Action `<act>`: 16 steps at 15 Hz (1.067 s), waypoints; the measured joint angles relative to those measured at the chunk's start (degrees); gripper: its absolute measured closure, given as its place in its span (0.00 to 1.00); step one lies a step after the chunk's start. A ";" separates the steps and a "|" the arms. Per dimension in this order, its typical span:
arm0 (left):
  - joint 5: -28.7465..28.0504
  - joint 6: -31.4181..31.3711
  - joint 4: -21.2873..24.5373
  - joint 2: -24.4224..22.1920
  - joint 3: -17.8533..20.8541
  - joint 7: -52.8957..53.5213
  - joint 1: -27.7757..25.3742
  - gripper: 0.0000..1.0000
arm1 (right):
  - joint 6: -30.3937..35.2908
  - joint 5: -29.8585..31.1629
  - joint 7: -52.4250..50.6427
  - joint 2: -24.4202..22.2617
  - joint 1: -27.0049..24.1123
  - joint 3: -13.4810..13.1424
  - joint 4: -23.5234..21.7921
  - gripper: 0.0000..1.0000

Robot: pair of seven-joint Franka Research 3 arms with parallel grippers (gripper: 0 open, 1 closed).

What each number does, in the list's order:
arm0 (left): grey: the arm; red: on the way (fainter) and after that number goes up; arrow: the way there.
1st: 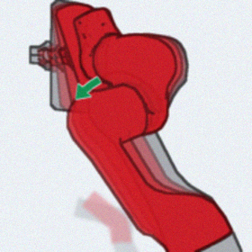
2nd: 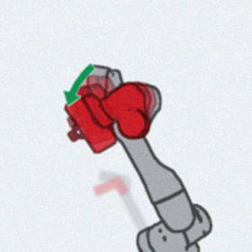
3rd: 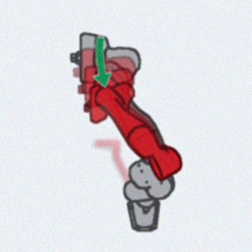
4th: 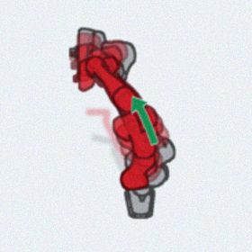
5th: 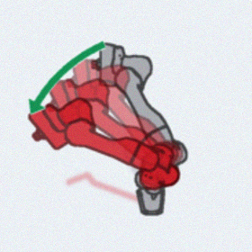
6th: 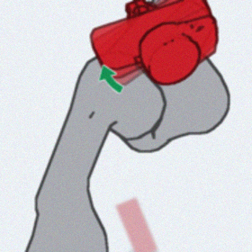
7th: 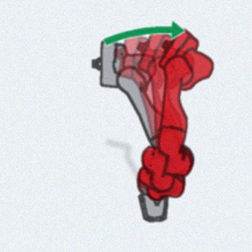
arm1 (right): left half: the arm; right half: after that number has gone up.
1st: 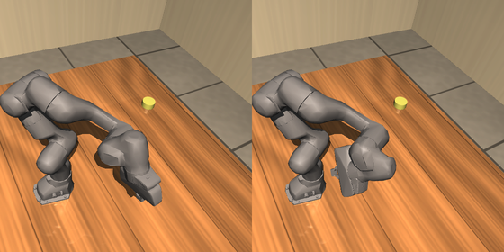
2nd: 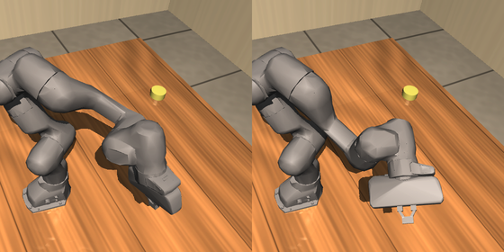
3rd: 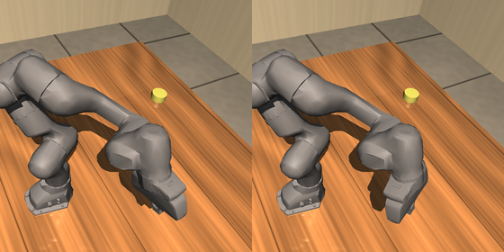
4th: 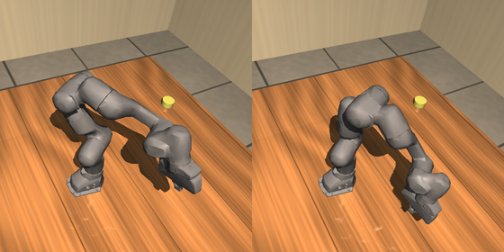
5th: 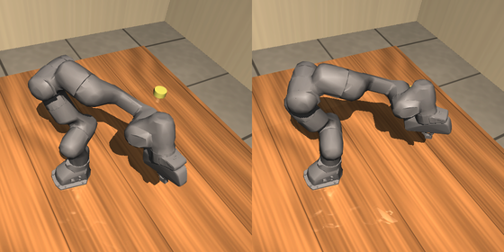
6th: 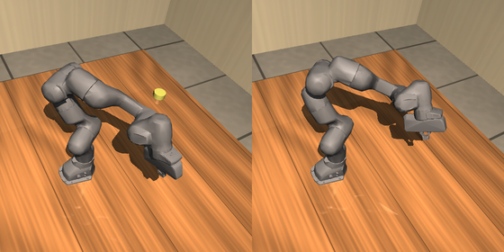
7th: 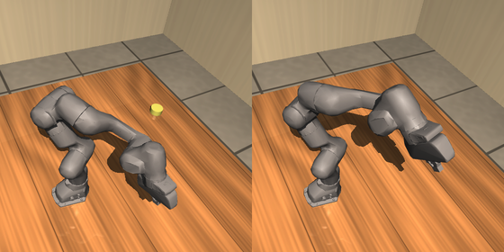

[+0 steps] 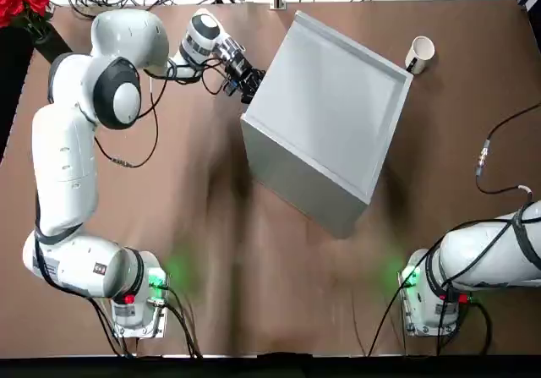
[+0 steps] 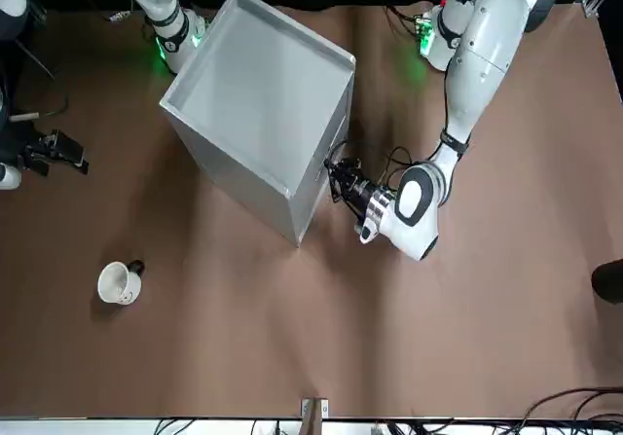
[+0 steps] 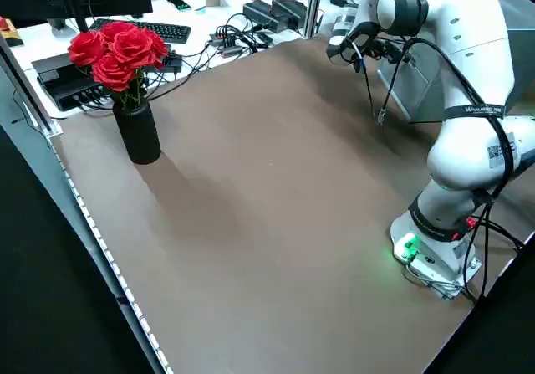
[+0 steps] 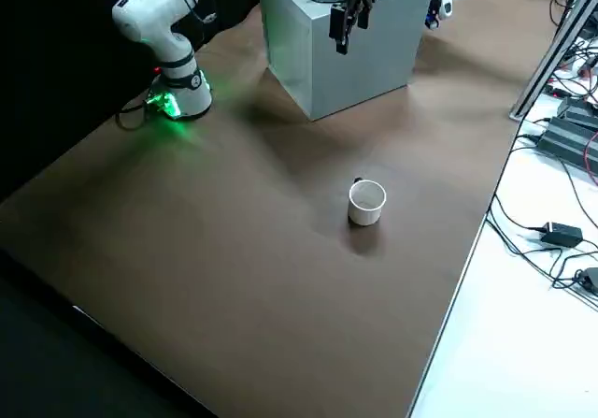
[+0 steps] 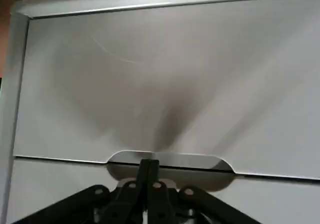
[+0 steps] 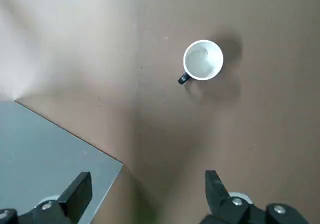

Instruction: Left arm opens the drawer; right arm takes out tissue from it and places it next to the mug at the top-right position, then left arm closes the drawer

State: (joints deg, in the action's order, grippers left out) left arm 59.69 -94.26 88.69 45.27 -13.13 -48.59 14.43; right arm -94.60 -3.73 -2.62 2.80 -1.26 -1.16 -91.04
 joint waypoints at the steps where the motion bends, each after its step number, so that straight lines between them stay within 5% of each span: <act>1: 0.00 0.00 0.00 0.00 -0.11 0.02 0.09 0.99 | -0.02 -0.12 0.01 0.00 -0.12 -0.07 0.09 0.00; 16: 0.00 -0.18 0.01 0.13 -0.25 1.73 1.04 0.99 | 0.98 -1.99 0.02 0.00 -0.87 -0.17 0.04 0.00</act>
State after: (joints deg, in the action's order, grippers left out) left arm 59.69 -94.44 88.70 45.40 -13.38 -46.86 15.47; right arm -93.62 -5.72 -2.60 2.80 -2.13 -1.32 -91.00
